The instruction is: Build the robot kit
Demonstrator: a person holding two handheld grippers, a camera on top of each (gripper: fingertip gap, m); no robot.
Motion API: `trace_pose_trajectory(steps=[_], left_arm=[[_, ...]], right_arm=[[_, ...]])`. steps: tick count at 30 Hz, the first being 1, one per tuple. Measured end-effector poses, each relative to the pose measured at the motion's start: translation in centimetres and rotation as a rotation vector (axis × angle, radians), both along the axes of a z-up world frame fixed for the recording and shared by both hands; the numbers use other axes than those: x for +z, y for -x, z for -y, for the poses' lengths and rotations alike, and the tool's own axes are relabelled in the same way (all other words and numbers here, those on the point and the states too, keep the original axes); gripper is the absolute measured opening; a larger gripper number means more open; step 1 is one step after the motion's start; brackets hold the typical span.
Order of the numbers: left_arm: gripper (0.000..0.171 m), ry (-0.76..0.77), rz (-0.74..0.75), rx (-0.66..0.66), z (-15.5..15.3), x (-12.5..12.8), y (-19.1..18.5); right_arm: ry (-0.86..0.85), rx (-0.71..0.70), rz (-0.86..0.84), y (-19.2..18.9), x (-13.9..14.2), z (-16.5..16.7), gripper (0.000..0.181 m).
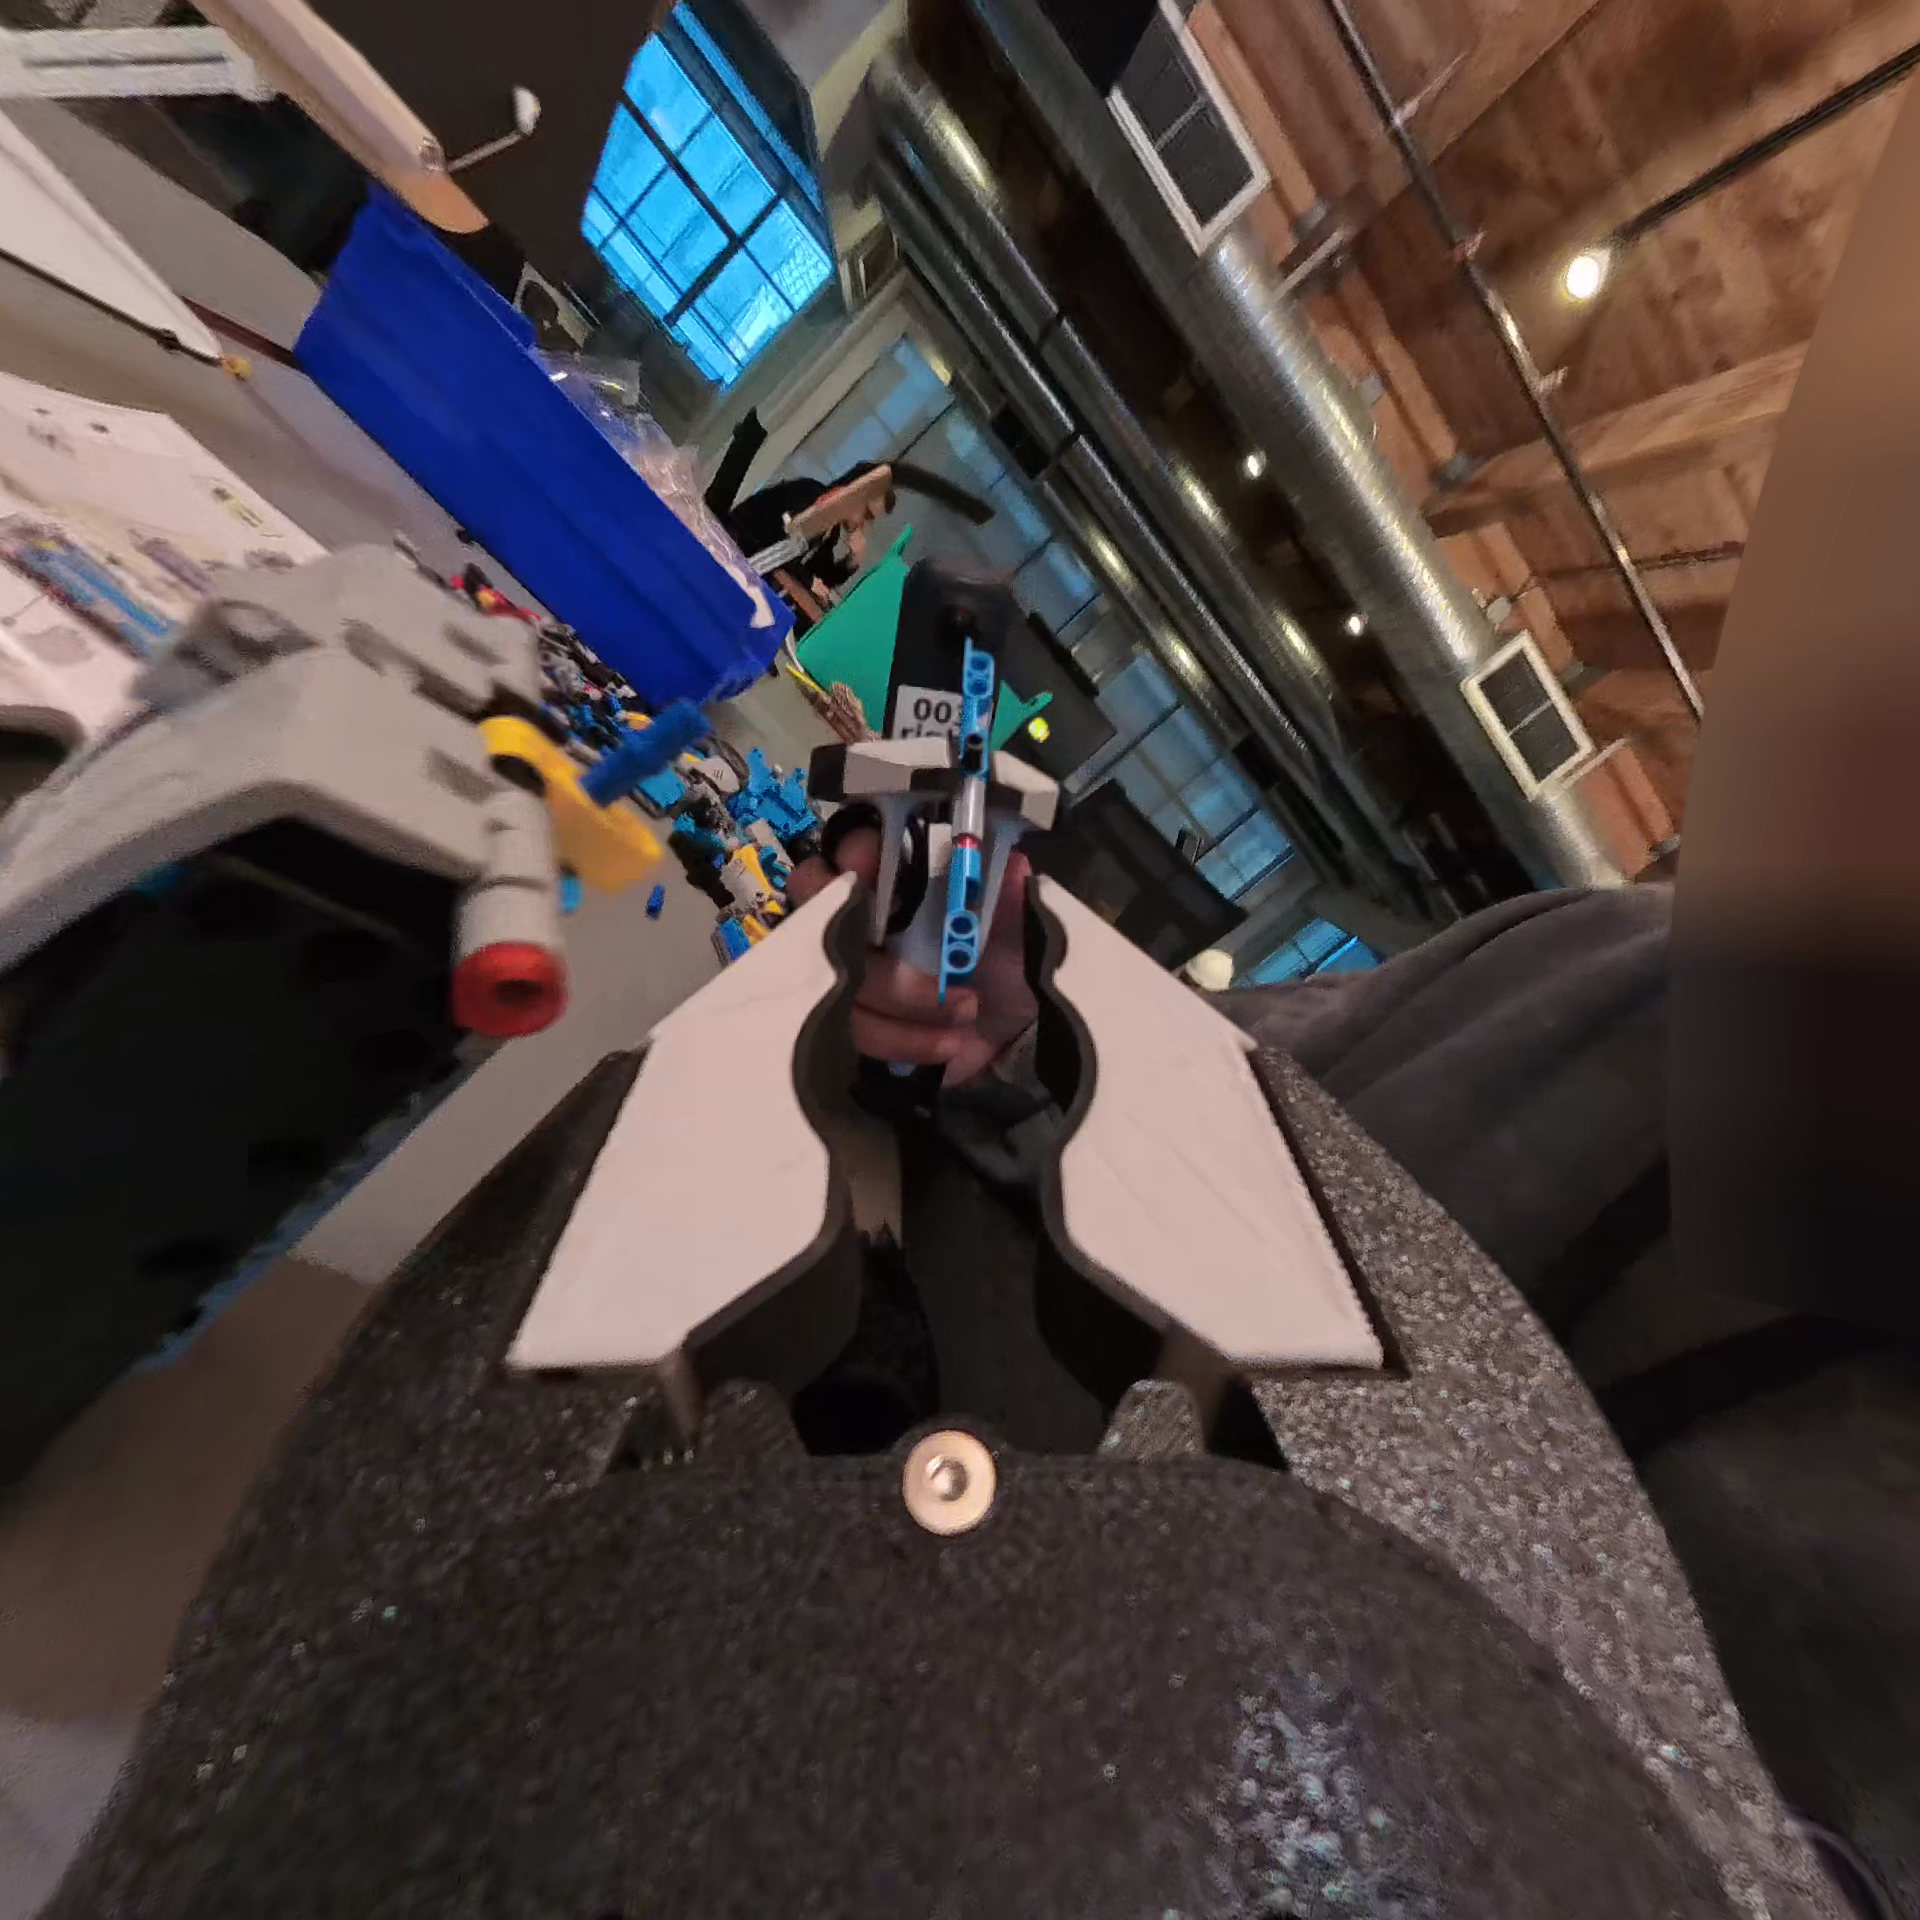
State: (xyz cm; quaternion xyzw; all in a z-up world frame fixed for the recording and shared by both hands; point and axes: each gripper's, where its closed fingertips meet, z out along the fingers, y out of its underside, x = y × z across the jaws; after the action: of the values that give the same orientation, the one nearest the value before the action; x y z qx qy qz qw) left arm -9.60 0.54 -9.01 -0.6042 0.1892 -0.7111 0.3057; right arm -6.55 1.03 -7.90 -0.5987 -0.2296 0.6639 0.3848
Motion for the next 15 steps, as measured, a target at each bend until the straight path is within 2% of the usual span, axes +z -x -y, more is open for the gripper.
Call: trace_pose_trajectory(steps=[4, 6, 9, 12, 14, 15], left_arm=[[0.027, -0.072, -0.059, -0.081, 2.1, -0.2, -1.8], [0.010, -0.072, -0.035, -0.063, 1.8, 0.2, -1.7], [0.006, -0.085, -0.031, -0.077, 2.1, 0.2, -1.4], [0.006, -0.170, -0.115, -0.081, 2.5, -0.4, -1.3], [0.006, -0.218, -0.168, -0.070, 2.6, -0.9, -1.1], [0.006, -0.235, -0.189, -0.070, 2.7, -1.1, -1.1]], right_arm=[[-0.080, -0.013, 0.017, 0.9, 0.2, 0.5, 0.007], [-0.102, 0.003, 0.032, 1.6, 0.2, 1.0, 0.007], [-0.106, 0.017, 0.037, 1.8, 0.0, 1.2, 0.008], [-0.086, 0.094, 0.080, 1.8, -0.4, 1.8, 0.008], [-0.087, 0.143, 0.128, 1.2, -0.7, 2.0, 0.024], [-0.099, 0.180, 0.156, 0.9, -1.0, 2.5, 0.021]])
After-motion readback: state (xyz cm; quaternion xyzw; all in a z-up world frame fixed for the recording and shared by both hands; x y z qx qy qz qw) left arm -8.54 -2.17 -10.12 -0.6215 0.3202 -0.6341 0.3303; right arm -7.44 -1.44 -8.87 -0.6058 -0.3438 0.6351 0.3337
